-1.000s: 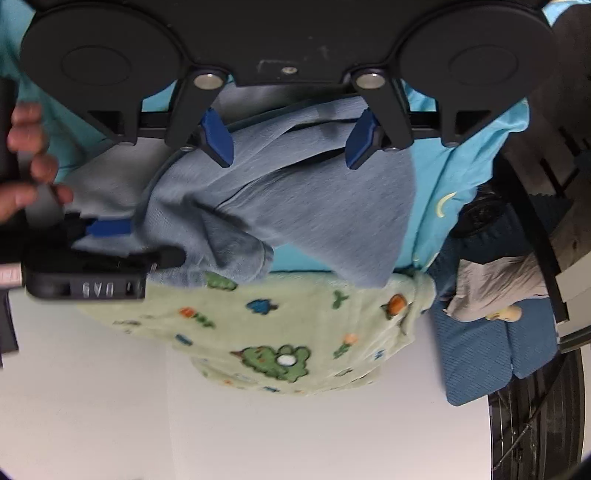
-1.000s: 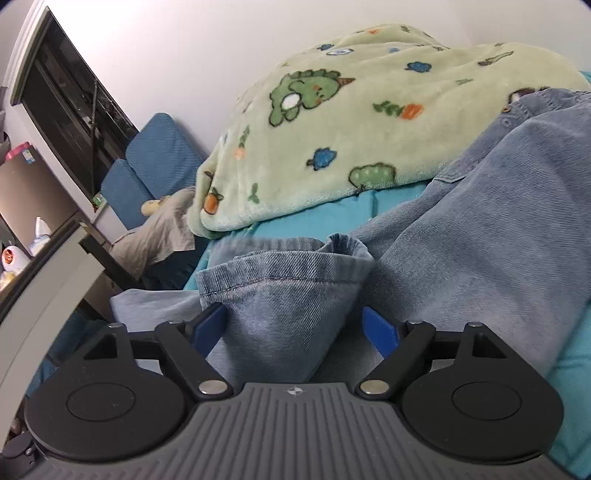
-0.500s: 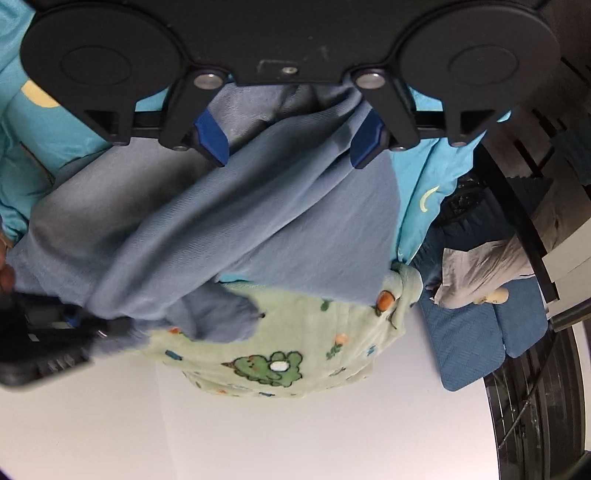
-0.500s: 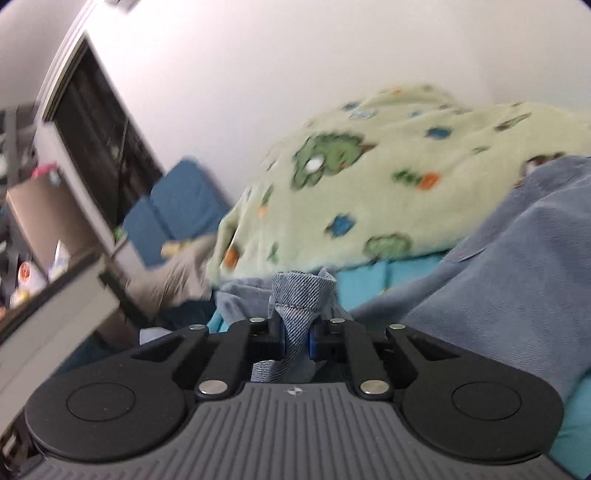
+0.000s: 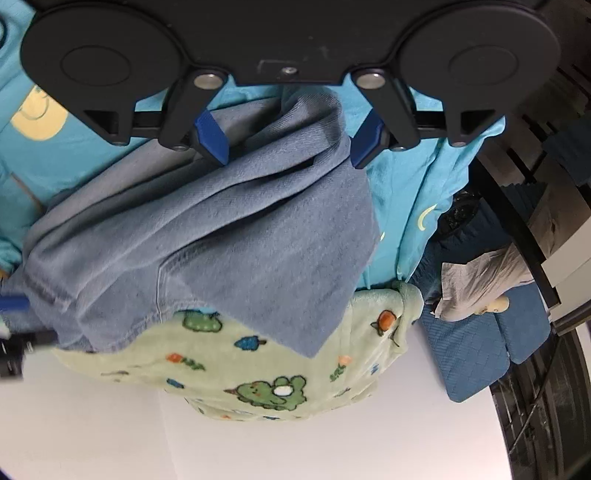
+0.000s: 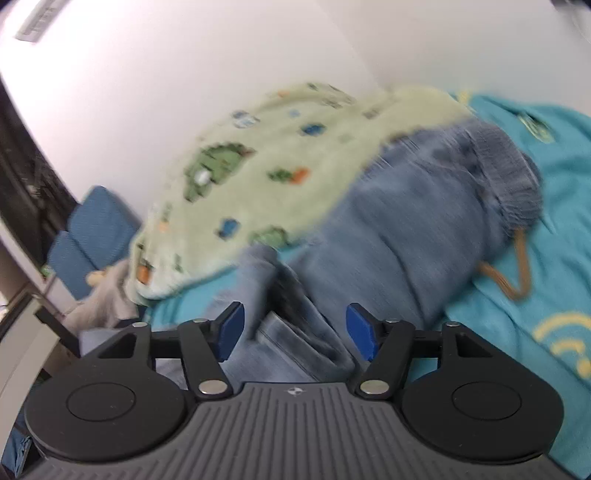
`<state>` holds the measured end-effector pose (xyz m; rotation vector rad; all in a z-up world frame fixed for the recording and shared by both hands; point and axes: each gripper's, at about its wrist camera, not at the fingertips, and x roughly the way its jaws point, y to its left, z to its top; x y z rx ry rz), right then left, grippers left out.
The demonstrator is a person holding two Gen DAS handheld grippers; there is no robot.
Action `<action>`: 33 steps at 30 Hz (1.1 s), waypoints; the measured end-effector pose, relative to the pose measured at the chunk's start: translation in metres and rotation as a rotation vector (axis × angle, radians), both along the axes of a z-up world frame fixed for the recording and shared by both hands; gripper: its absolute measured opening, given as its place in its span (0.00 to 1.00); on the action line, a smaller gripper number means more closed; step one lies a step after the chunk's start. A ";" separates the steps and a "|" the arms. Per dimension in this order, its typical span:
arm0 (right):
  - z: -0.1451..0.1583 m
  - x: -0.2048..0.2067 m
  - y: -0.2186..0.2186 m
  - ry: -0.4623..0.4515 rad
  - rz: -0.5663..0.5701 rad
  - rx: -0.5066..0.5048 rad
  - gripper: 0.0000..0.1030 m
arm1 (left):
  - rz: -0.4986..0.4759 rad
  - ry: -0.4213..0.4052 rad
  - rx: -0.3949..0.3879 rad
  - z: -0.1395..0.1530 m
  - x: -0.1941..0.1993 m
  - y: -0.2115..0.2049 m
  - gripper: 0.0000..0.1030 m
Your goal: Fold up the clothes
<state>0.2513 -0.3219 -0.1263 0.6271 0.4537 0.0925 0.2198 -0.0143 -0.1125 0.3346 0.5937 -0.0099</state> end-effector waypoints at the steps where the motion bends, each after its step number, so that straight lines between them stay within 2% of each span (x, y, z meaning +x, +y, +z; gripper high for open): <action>1: 0.000 0.005 0.001 -0.009 0.017 -0.013 0.63 | -0.003 -0.005 0.018 -0.003 0.002 -0.001 0.68; 5: -0.004 0.024 0.016 -0.055 0.079 -0.145 0.61 | -0.027 -0.036 0.078 -0.013 0.006 -0.005 0.66; 7: -0.010 0.032 0.022 -0.038 0.135 -0.191 0.44 | -0.043 -0.016 0.074 -0.017 0.007 -0.006 0.55; 8: -0.014 0.034 0.024 0.004 0.134 -0.216 0.31 | -0.046 -0.001 0.073 -0.019 0.007 -0.006 0.55; 9: -0.018 0.035 0.026 0.046 0.133 -0.238 0.31 | -0.049 0.014 0.067 -0.021 0.008 -0.006 0.55; 13: -0.028 0.033 0.017 0.137 0.143 -0.160 0.27 | -0.062 0.076 0.050 -0.026 0.010 -0.005 0.54; 16: -0.012 0.029 0.013 0.102 0.122 -0.138 0.37 | -0.060 0.100 0.035 -0.024 0.007 -0.004 0.54; 18: -0.006 0.029 0.013 0.038 0.119 -0.105 0.60 | -0.058 0.104 0.038 -0.023 0.006 -0.005 0.54; 19: -0.007 0.034 0.015 0.023 0.127 -0.087 0.65 | -0.059 0.103 0.047 -0.023 0.005 -0.006 0.54; 23: -0.017 0.067 0.018 0.028 0.138 -0.063 0.65 | -0.062 0.086 0.070 -0.023 0.002 -0.009 0.55; 25: -0.023 0.079 0.018 0.053 0.137 -0.052 0.52 | -0.059 0.077 0.068 -0.022 0.001 -0.010 0.56; 26: -0.022 0.077 0.020 0.050 0.138 -0.057 0.26 | -0.054 0.073 0.056 -0.019 0.001 -0.009 0.56; 27: -0.022 0.075 0.022 0.045 0.138 -0.063 0.15 | -0.047 0.067 0.036 -0.016 0.001 -0.008 0.56; 29: -0.008 0.064 0.030 -0.015 0.125 -0.088 0.06 | -0.043 0.042 -0.019 -0.008 -0.001 -0.005 0.56; 33: 0.036 0.041 0.038 -0.143 0.082 -0.091 0.05 | -0.093 -0.119 -0.024 0.014 -0.020 -0.010 0.56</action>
